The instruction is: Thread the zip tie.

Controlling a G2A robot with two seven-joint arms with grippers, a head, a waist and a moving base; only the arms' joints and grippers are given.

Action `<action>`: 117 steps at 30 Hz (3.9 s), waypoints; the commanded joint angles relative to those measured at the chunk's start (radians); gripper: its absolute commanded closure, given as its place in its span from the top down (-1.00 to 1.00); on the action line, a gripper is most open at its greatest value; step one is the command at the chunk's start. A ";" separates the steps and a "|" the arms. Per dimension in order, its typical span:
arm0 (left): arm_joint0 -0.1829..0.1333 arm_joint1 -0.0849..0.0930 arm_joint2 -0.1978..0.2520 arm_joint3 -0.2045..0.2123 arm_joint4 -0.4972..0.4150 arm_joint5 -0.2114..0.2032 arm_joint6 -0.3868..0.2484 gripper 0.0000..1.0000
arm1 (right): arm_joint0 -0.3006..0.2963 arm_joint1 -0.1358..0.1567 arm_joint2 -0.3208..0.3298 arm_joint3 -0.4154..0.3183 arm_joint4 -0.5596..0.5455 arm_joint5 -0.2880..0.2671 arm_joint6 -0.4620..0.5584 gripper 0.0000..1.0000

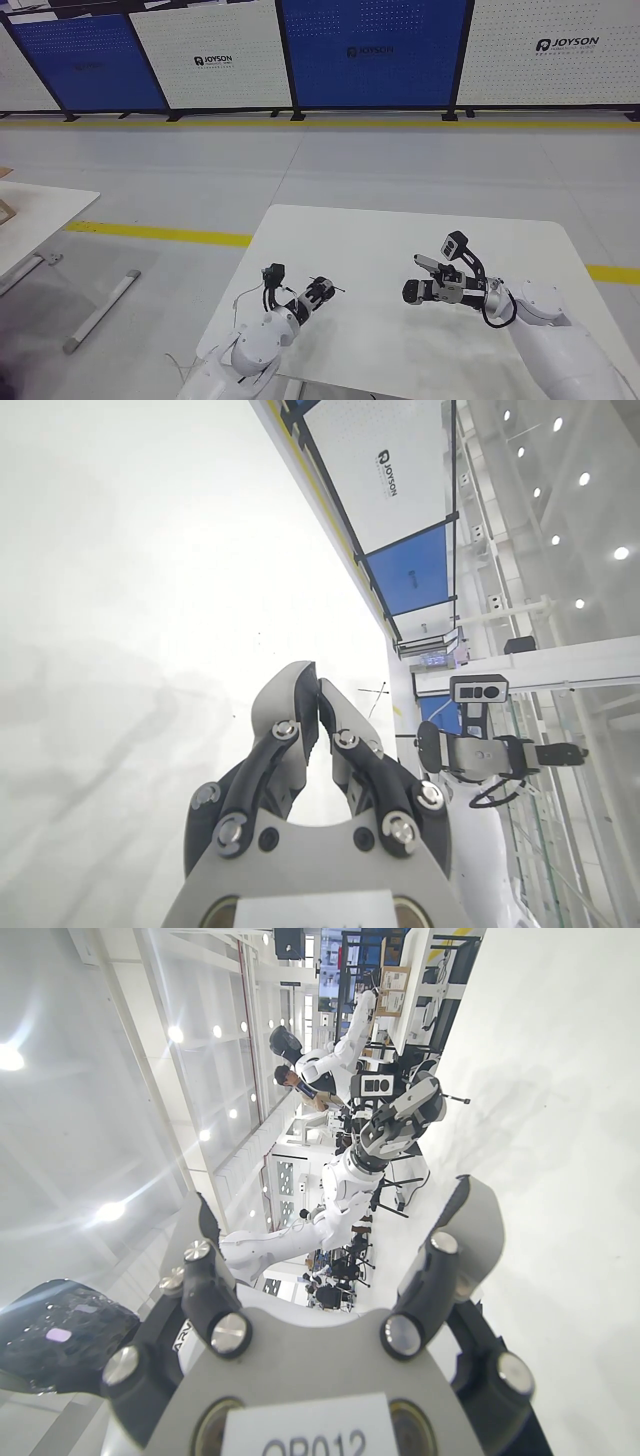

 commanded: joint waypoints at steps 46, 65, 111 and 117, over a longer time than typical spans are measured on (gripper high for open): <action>0.059 -0.009 -0.027 -0.108 -0.022 -0.176 0.021 -1.00 | 0.000 0.000 0.000 0.000 0.000 0.000 0.000 1.00; 0.093 0.002 -0.099 -0.139 -0.262 -0.198 -0.202 -1.00 | 0.000 0.000 0.000 0.000 0.000 0.000 0.000 1.00; 0.080 -0.007 -0.088 -0.121 -0.341 -0.323 -0.177 -1.00 | -0.003 0.000 0.012 -0.013 0.020 0.049 -0.050 1.00; 0.080 -0.007 -0.088 -0.121 -0.341 -0.323 -0.177 -1.00 | 0.000 0.018 0.079 -0.082 -0.016 0.162 -0.217 1.00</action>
